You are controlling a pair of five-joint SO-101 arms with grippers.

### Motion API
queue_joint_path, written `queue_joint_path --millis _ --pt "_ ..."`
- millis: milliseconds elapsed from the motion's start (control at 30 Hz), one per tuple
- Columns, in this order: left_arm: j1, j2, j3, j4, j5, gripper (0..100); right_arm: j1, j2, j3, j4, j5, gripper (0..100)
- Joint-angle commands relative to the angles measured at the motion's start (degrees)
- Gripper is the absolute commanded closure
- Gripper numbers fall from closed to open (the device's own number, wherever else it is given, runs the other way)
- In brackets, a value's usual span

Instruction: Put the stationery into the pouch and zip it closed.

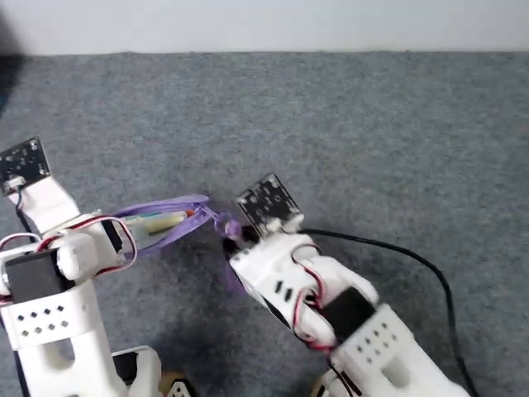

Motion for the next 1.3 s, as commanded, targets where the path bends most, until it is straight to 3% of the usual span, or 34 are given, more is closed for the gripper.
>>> queue_joint_path --millis 0,100,300,433,700,833,1100,1267 --pt "2.6 0.4 -2.3 -5.7 -9.8 98 -2.2 -7.7 -3.6 10.0 0.7 99.1" --pt "9.8 0.5 -1.9 -9.4 -17.2 98 -5.7 -12.4 -3.6 16.8 0.7 99.1" --pt "28.6 1.1 2.6 -18.2 -17.1 98 -9.9 -17.6 -3.6 25.5 0.3 99.1" --pt "38.4 4.9 4.5 -22.9 -17.1 90 -9.9 -19.6 -3.6 28.6 0.2 99.1" --pt "42.1 6.6 -2.2 -27.3 -12.1 77 -9.9 -23.5 -3.3 36.0 -4.3 99.1" --pt "44.1 6.7 -7.0 -27.3 -12.0 76 -9.9 -23.7 -2.1 34.9 -4.0 99.1" --pt "59.5 11.3 -8.4 -34.2 -9.1 76 -9.6 -24.1 2.7 30.0 -4.3 99.1" --pt "62.1 16.2 -8.4 -39.5 -9.1 76 -9.5 -24.2 2.9 30.0 -5.8 99.1"
